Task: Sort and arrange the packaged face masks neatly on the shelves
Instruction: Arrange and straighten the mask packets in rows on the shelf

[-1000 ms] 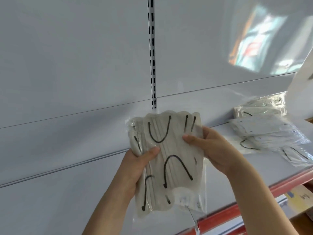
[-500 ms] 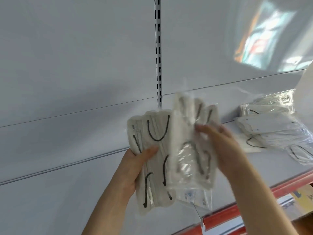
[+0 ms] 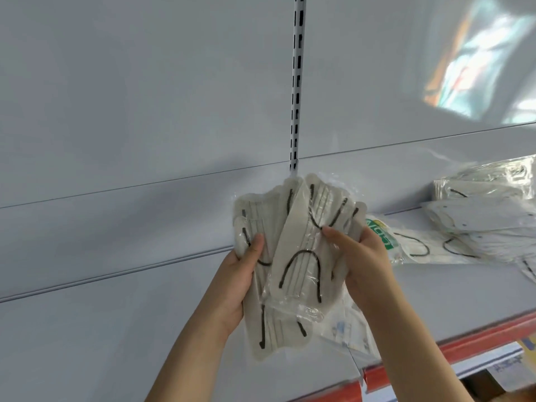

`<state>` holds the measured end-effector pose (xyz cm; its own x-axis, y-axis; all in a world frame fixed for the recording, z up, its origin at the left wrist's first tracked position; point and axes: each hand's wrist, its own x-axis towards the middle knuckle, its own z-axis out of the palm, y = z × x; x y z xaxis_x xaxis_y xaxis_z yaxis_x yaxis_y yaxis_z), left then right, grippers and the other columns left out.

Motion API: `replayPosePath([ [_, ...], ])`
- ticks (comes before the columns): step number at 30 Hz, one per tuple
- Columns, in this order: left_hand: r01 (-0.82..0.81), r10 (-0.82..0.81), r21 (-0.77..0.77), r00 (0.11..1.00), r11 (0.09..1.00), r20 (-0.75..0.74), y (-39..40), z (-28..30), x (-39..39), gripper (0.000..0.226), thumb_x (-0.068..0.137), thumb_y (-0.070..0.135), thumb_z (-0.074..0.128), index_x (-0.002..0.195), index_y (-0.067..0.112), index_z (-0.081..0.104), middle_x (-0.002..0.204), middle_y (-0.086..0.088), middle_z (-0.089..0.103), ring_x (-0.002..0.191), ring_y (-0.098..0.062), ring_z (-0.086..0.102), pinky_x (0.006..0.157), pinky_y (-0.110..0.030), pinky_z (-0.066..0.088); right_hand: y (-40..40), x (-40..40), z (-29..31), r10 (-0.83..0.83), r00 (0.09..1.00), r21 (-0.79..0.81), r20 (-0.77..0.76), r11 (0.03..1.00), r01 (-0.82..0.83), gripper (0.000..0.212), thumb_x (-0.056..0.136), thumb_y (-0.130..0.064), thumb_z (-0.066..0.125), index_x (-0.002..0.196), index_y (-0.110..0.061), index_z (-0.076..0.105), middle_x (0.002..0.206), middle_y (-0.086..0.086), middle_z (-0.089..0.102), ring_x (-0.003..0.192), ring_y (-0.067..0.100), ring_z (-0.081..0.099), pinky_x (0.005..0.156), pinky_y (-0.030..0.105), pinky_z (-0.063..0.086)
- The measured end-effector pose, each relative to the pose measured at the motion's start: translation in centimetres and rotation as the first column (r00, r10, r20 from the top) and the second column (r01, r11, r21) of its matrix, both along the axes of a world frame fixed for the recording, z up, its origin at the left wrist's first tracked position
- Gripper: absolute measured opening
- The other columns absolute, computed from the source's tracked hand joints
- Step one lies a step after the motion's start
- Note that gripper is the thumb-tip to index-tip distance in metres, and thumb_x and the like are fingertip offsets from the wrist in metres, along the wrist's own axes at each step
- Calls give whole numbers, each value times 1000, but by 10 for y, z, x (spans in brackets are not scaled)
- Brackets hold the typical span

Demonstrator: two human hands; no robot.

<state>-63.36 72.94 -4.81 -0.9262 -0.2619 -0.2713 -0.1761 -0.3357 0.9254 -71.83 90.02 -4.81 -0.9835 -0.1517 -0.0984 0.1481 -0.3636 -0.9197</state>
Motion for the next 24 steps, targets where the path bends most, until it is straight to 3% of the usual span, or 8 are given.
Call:
replayPosePath([
  [4, -145, 144, -26, 989, 989, -27, -11, -3, 0, 31, 94, 35, 68, 118, 16, 71, 106, -6, 79, 99, -25, 76, 92, -41, 57, 11, -1, 6, 226, 970, -266, 84, 944, -197, 32, 77, -8, 70, 109, -3, 67, 84, 13, 70, 69, 26, 69, 66, 35, 59],
  [7, -221, 214, -121, 975, 968, -66, -13, 0, -1, 24, 91, 31, 73, 110, 17, 72, 96, -4, 79, 89, -24, 75, 81, -39, 58, -3, 8, 5, 248, 969, -218, -5, 945, -244, 29, 77, -9, 70, 105, -2, 67, 83, 12, 72, 68, 23, 70, 65, 31, 59],
  [9, -225, 207, -192, 972, 955, -109, -12, 3, -1, 20, 93, 32, 71, 105, 17, 71, 93, -4, 78, 88, -26, 75, 78, -42, 60, -20, 18, 4, 185, 977, -42, -106, 981, -191, 20, 86, -5, 68, 105, -3, 70, 94, 11, 76, 85, 24, 74, 76, 34, 59],
  [14, -72, 12, -195, 957, 978, -290, -23, 5, 5, 77, 83, 82, 45, 140, 32, 56, 138, 5, 65, 131, -16, 58, 110, -46, 45, -41, 31, 5, 108, 965, 17, -239, 994, -107, 19, 92, -12, 66, 111, -10, 68, 104, 9, 76, 102, 26, 71, 90, 42, 56],
  [18, -36, -121, -463, 944, 886, -305, -34, 11, 11, 56, 79, 49, 83, 125, 24, 64, 114, 8, 76, 111, -10, 70, 86, -23, 57, -36, 33, 5, 238, 885, 142, -400, 970, -196, 67, 85, -14, 74, 142, -26, 41, 120, -17, 69, 118, 6, 63, 97, 26, 52],
  [20, -8, -152, -507, 950, 862, -273, -36, 7, 15, 50, 75, 29, 84, 120, 16, 67, 107, 3, 78, 104, -11, 73, 81, -20, 56, -33, 31, -1, 382, 838, 221, -390, 922, -317, 94, 82, -19, 80, 154, -35, 22, 133, -26, 59, 129, 1, 53, 106, 25, 45],
  [22, 27, -172, -507, 955, 861, -242, -33, -1, 19, 44, 76, 26, 86, 117, 17, 71, 107, 0, 78, 104, -14, 73, 84, -25, 57, -34, 31, -6, 464, 822, 227, -331, 884, -408, 95, 79, -21, 80, 154, -33, 23, 140, -12, 58, 132, 9, 53, 109, 35, 44],
  [24, 3, -146, -512, 960, 859, -239, -29, -3, 21, 39, 74, 35, 90, 110, 27, 76, 106, 3, 79, 104, -12, 74, 85, -28, 59, -37, 33, -4, 455, 827, 230, -329, 888, -398, 75, 78, -17, 79, 144, -22, 44, 131, 0, 66, 125, 17, 60, 106, 41, 48],
])
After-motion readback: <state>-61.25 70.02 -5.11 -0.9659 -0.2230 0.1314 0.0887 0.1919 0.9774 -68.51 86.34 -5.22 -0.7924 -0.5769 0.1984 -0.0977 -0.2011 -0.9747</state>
